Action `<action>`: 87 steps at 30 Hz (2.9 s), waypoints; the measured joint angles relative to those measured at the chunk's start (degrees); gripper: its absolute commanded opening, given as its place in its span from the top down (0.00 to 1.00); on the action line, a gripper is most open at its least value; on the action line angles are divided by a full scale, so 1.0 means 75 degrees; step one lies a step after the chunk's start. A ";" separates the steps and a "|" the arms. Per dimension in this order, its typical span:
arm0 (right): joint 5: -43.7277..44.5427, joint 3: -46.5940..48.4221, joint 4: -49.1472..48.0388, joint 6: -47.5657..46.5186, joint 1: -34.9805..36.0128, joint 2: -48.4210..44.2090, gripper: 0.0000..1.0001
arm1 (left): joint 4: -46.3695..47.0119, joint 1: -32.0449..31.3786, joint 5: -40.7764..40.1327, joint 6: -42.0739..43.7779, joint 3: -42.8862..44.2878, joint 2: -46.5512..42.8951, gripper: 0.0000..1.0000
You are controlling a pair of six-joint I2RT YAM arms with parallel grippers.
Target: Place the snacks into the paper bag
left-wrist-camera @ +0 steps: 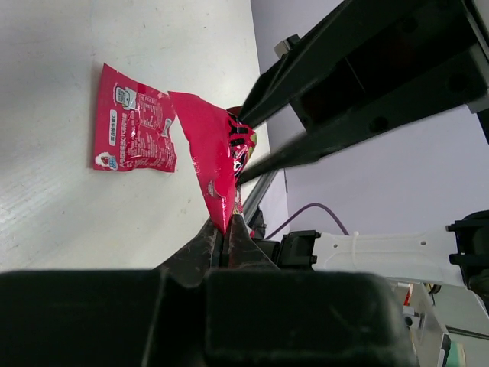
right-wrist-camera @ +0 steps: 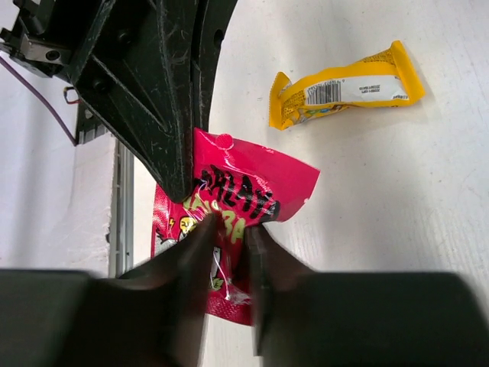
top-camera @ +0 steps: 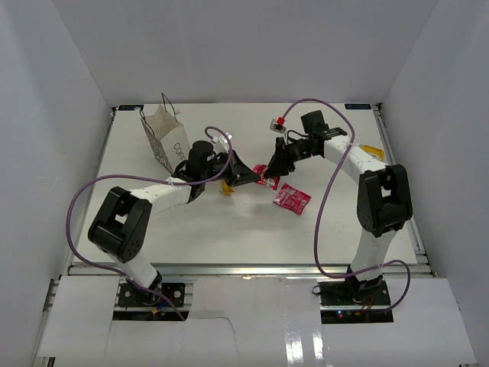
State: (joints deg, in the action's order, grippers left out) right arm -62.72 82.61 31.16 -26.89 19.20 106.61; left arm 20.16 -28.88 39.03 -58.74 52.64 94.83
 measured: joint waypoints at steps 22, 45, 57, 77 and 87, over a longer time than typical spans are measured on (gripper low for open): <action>0.1020 0.1230 -0.0289 0.0143 -0.1256 -0.0052 0.10 | -0.5700 0.1105 -0.3847 0.3293 0.3060 -0.2524 1.00; 0.6050 -0.0291 -0.1445 0.1699 -0.1309 -0.0781 0.10 | -0.7810 0.2871 -0.7309 0.3800 0.6050 -0.0621 1.00; 0.6024 -0.0379 -0.1501 0.1714 -0.1309 -0.0781 0.10 | -0.7697 0.2929 -0.7076 0.4328 0.6015 -0.0443 0.97; 0.1923 -0.0108 0.0781 -0.0994 -0.1515 -0.0656 0.10 | -0.7160 0.2938 -0.6414 0.4794 0.5732 -0.0507 0.20; 0.5525 -0.1716 0.0694 0.0128 -0.0245 -0.0699 0.10 | -0.5155 0.2940 -0.3375 0.4934 0.3579 -0.2471 0.12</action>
State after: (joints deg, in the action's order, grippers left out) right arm -21.28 69.73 36.36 -25.93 17.37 101.36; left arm -18.50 -6.83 13.72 -21.74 79.48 76.29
